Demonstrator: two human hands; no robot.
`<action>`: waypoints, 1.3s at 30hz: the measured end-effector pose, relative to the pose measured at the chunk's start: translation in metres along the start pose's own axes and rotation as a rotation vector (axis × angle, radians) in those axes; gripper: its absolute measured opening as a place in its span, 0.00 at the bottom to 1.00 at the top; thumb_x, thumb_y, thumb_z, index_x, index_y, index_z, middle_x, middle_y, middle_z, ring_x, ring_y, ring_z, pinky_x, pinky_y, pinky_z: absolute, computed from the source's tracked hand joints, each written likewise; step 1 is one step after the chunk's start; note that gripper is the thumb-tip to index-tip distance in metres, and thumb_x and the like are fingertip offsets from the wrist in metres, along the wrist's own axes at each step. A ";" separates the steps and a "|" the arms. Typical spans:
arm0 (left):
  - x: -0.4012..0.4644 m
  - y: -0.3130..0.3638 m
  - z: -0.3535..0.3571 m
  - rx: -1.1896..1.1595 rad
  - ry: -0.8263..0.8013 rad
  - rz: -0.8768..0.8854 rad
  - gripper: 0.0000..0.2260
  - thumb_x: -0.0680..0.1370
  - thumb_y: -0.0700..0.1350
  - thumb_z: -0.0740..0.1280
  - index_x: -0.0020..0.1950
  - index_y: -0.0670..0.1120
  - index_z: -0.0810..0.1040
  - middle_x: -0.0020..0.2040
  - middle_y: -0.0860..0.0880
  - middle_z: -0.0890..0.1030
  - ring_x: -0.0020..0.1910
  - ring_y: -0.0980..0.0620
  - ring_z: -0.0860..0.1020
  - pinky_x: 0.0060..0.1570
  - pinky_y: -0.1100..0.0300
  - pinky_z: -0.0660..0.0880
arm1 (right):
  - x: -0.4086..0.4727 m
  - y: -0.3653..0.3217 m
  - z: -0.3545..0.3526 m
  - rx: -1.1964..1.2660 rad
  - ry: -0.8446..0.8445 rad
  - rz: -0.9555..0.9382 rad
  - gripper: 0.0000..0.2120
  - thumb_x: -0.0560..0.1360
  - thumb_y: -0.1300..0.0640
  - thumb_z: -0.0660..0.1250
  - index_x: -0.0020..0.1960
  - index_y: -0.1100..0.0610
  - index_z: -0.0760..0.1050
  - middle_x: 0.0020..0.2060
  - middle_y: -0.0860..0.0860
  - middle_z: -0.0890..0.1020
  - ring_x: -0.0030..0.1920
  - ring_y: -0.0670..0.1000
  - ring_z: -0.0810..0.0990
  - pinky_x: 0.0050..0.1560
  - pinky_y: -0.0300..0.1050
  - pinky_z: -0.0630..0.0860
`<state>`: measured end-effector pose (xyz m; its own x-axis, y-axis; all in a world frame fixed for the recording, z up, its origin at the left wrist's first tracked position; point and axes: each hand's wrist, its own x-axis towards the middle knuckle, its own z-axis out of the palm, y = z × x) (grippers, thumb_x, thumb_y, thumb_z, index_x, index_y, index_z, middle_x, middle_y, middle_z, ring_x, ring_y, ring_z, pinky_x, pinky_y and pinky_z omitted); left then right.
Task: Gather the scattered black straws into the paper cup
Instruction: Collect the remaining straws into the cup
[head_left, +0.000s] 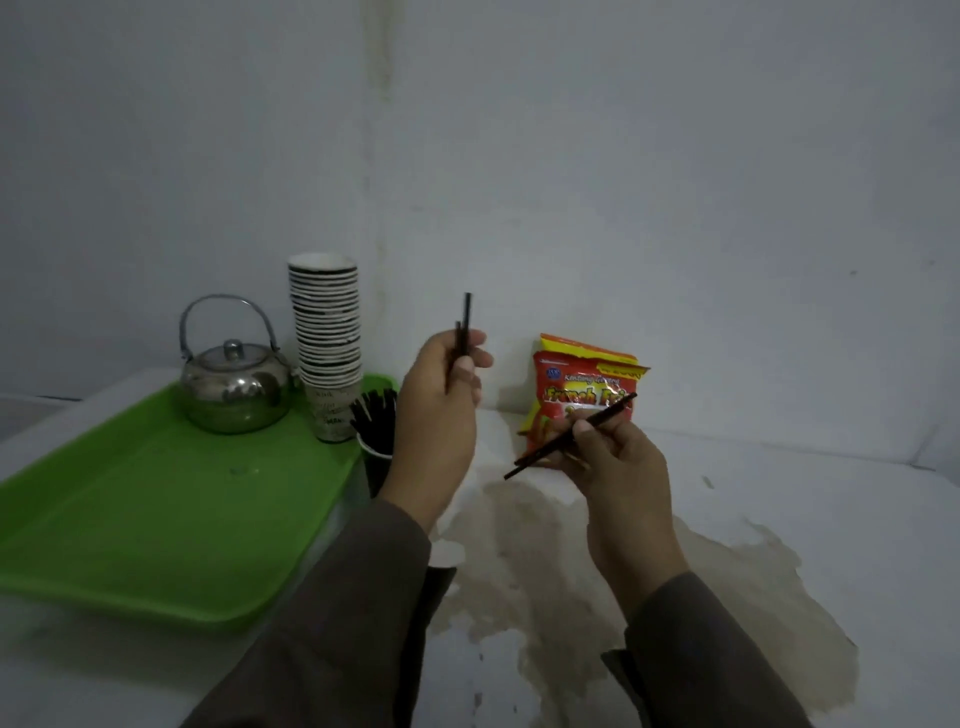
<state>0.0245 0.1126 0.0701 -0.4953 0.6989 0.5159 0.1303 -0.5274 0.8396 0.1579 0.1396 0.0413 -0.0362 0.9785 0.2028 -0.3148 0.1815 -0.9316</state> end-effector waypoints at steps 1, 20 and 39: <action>0.006 0.006 -0.010 -0.013 0.045 -0.007 0.14 0.78 0.36 0.55 0.47 0.55 0.74 0.38 0.55 0.76 0.30 0.60 0.69 0.32 0.67 0.68 | 0.001 0.000 0.010 -0.026 0.009 -0.065 0.07 0.77 0.63 0.60 0.49 0.58 0.76 0.42 0.54 0.83 0.44 0.51 0.83 0.38 0.38 0.80; 0.034 -0.014 -0.082 -0.276 0.177 0.086 0.14 0.81 0.38 0.54 0.63 0.52 0.68 0.51 0.43 0.81 0.55 0.53 0.79 0.55 0.64 0.75 | 0.008 0.048 0.123 -0.338 -0.004 -0.595 0.28 0.76 0.63 0.62 0.66 0.38 0.58 0.41 0.39 0.80 0.44 0.37 0.80 0.46 0.37 0.78; 0.014 -0.062 -0.069 0.260 0.236 0.160 0.12 0.78 0.39 0.60 0.49 0.56 0.75 0.49 0.58 0.82 0.54 0.58 0.78 0.54 0.69 0.73 | 0.002 0.077 0.115 -0.802 -0.309 -0.599 0.17 0.76 0.60 0.59 0.64 0.51 0.68 0.53 0.51 0.79 0.51 0.46 0.73 0.49 0.29 0.63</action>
<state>-0.0498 0.1218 0.0134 -0.6312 0.4714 0.6159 0.4200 -0.4598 0.7824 0.0243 0.1447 0.0043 -0.3585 0.6598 0.6604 0.3556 0.7506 -0.5569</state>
